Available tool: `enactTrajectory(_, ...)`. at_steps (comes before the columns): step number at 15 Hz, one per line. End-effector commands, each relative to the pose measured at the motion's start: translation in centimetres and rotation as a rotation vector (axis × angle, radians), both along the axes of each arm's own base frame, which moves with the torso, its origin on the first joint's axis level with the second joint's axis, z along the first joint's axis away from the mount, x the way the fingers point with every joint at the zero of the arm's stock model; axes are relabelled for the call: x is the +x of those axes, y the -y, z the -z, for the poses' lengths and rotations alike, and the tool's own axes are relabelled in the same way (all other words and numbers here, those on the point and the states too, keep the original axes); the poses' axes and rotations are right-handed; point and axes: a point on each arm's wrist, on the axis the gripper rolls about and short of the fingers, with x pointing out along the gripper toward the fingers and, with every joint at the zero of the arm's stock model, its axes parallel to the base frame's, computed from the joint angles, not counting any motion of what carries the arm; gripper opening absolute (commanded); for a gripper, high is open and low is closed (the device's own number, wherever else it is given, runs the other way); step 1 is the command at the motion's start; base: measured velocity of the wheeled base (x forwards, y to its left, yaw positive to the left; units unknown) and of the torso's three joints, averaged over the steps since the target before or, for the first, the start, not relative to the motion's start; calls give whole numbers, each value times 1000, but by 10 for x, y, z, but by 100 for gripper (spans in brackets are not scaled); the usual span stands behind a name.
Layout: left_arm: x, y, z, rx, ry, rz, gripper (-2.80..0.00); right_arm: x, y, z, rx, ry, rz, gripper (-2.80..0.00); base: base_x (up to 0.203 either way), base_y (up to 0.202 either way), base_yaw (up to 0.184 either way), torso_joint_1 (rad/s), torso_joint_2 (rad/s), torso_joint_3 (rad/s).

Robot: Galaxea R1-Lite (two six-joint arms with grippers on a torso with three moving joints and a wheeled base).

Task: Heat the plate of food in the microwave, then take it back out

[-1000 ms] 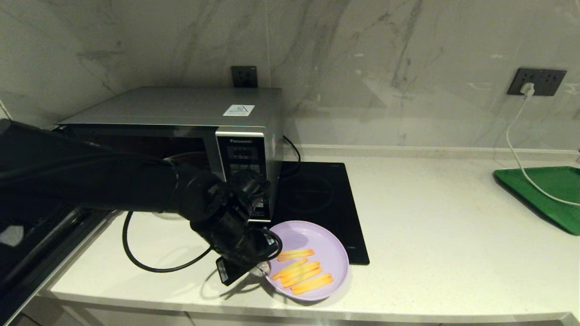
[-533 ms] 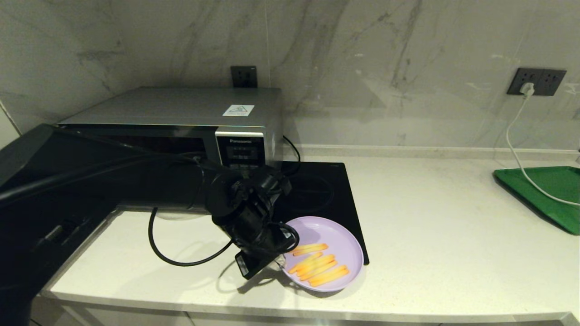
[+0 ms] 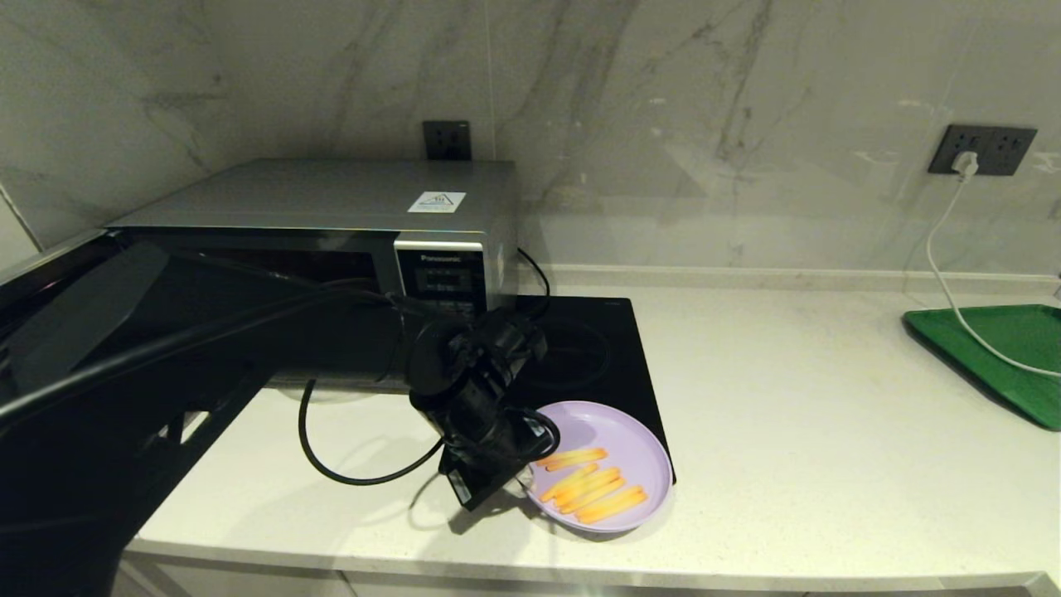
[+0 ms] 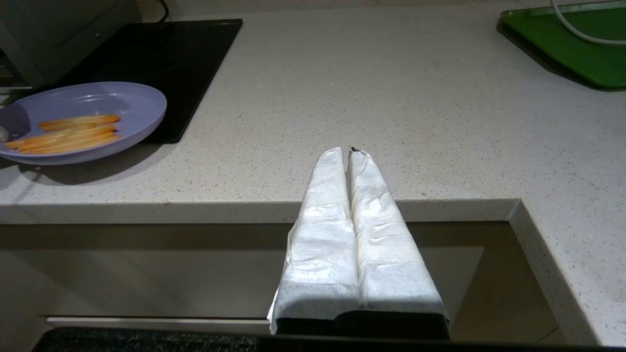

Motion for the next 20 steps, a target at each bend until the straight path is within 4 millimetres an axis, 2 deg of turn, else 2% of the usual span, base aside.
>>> enactTrajectory(1, 4, 4, -1, -1, -2, -4, -280, 0, 0, 0, 1, 0, -1, -280, 0, 0, 0, 0, 0, 0)
enactTrajectory(9, 8, 7, 12, 27, -13, 7, -280, 0, 0, 0, 1, 0, -1, -280, 0, 0, 0, 0, 0, 0)
enactTrajectory(10, 8, 7, 12, 27, -14, 7, 0, 0, 0, 0, 1, -1, -2, -280, 0, 0, 0, 0, 0, 0)
enactTrajectory(12, 7, 6, 7, 19, -8, 2, 0, 0, 0, 0, 1, 1, -1, -280, 0, 0, 0, 0, 0, 0)
enactTrajectory(16, 1, 2, -19, -30, 35, 1, 0, 0, 0, 0, 1, 1, -1, -280, 0, 0, 0, 0, 0, 0)
enactTrajectory(18, -12, -3, -43, -52, 54, 2, 0, 0, 0, 0, 1, 1, -1, -280, 0, 0, 0, 0, 0, 0)
enactTrajectory(20, -29, -14, -77, -91, 97, 0, 0, 0, 0, 0, 1, 1, -1, -280, 0, 0, 0, 0, 0, 0)
